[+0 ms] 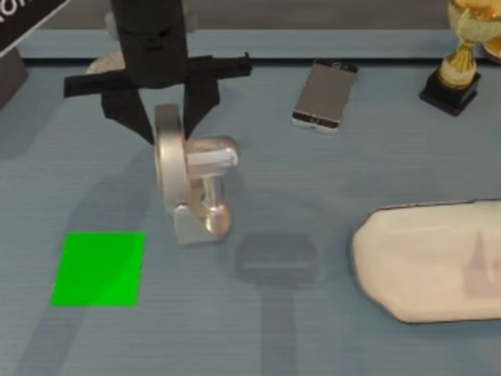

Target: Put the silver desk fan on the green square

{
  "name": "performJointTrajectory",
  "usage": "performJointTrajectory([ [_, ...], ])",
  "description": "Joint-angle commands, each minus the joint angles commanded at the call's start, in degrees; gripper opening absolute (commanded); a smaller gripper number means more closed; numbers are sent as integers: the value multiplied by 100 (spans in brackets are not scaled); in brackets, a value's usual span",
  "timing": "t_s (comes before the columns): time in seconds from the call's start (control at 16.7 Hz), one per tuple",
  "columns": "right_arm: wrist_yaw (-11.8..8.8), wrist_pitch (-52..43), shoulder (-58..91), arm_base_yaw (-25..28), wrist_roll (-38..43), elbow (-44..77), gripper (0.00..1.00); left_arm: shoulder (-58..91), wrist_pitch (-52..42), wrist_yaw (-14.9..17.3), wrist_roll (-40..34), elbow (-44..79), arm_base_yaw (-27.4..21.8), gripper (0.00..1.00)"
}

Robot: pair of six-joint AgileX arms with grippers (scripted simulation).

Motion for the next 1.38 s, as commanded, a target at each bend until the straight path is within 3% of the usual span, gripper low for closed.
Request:
performJointTrajectory([
  [0.3, 0, 0, 0, 0, 0, 0, 100, -494, 153, 0, -1239, -723, 220, 0],
  [0.78, 0, 0, 0, 0, 0, 0, 100, -2106, 777, 4, -5185, -2811, 896, 0],
  [0.96, 0, 0, 0, 0, 0, 0, 100, -2643, 990, 4, -6266, -3535, 1117, 0],
  [1.14, 0, 0, 0, 0, 0, 0, 100, -2947, 1105, 3, -6801, -3970, 1246, 0],
  [1.38, 0, 0, 0, 0, 0, 0, 100, -2984, 1118, 2, -6862, -4026, 1262, 0],
])
